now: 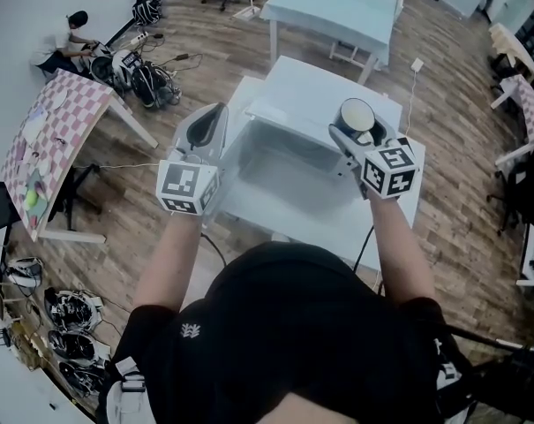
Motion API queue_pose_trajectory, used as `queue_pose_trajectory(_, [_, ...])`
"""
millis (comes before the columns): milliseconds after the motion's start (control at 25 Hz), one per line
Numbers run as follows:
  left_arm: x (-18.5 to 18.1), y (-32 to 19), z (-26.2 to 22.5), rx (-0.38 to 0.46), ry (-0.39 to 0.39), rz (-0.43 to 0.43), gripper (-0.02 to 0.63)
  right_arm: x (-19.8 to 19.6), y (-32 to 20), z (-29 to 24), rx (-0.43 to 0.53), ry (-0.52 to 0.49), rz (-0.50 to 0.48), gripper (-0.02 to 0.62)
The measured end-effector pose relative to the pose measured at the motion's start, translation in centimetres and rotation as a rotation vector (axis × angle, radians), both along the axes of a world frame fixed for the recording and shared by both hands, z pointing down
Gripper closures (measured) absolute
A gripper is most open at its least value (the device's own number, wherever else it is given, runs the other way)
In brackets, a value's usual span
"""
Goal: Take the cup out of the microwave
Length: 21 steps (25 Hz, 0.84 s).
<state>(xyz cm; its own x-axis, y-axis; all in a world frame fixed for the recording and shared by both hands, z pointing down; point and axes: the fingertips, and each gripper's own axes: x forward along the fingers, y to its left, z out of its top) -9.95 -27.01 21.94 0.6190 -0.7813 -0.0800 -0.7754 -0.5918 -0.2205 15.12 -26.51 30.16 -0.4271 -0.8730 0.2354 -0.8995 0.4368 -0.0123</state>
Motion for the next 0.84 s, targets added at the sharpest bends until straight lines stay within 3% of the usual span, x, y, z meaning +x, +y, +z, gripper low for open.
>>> queue_pose_trajectory(840, [0.7,-1.6,0.7,-0.010,0.000,0.015,0.601,0.7,-1.5,0.4,0.025,-0.036,0.030,0.209])
